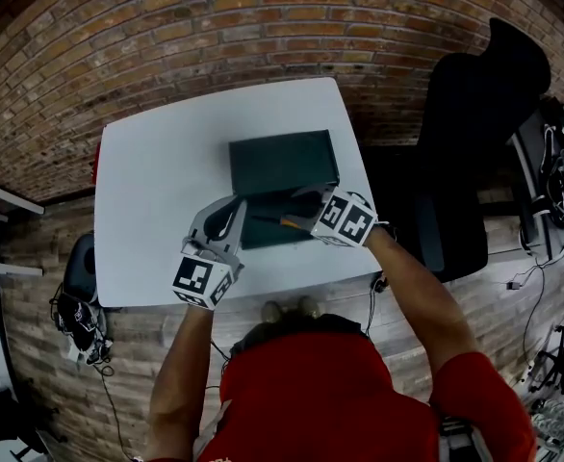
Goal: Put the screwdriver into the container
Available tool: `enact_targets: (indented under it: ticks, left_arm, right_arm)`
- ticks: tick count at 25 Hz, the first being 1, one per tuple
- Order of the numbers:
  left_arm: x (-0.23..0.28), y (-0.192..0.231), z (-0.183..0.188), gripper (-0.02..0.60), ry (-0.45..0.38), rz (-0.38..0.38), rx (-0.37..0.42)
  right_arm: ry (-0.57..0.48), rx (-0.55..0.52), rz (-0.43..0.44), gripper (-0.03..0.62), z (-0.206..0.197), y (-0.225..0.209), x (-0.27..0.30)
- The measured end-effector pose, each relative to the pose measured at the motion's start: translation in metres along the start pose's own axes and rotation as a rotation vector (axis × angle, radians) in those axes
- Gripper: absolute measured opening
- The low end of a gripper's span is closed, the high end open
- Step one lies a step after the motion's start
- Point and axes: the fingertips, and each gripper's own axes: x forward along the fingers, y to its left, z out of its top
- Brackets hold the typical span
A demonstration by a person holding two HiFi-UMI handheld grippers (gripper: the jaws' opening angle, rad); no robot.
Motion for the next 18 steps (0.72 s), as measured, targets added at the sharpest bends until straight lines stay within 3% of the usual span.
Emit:
enact_targets:
  ticks: [5, 10, 18]
  left_arm:
    - [0.001, -0.005, 0.003, 0.012, -0.007, -0.017, 0.007]
    - [0.002, -0.015, 0.021, 0.012, -0.037, -0.048, 0.037]
    - [0.004, -0.03, 0.077, 0.012, -0.127, -0.095, 0.09]
  right_arm:
    - [-0.113, 0.029, -0.029, 0.115, 0.02, -0.002, -0.03]
    - [-0.298, 0.047, -0.072, 0.115, 0.059, 0.0, -0.07]
    - [-0.582, -0.056, -0.166, 0.075, 0.139, 0.011, -0.133]
